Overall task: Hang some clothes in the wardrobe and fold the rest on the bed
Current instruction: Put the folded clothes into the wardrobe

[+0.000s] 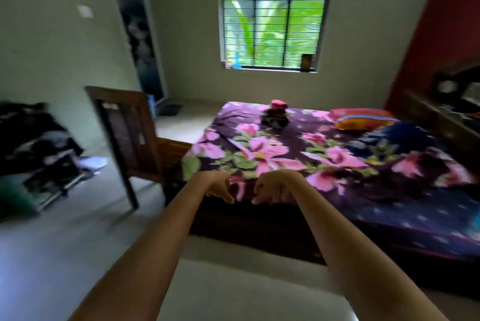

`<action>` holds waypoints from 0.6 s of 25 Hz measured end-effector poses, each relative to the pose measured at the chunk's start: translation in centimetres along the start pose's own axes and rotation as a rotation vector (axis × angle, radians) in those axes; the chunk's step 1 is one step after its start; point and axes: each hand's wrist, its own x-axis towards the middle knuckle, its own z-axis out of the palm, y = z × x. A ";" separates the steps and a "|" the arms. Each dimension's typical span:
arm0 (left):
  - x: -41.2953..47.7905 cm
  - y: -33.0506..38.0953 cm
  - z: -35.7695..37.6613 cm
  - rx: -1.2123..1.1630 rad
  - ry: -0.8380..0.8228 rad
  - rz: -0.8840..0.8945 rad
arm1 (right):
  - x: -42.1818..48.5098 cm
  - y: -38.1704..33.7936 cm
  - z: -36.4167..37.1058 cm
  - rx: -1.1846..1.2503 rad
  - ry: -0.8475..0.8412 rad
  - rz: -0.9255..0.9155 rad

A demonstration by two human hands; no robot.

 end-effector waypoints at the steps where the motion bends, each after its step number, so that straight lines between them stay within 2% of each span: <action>1: -0.9 -4.8 -0.3 -0.040 0.017 -0.056 | 2.1 -4.5 -0.3 -0.043 -0.020 -0.072; 6: -5.8 -23.9 -0.2 -0.252 0.138 -0.341 | 11.8 -24.4 -1.1 -0.217 -0.129 -0.322; 10: -7.7 -35.7 0.2 -0.362 0.206 -0.527 | 19.1 -36.9 -1.4 -0.280 -0.190 -0.450; 15: -6.7 -50.4 -2.6 -0.440 0.238 -0.679 | 28.4 -51.2 -4.5 -0.372 -0.277 -0.579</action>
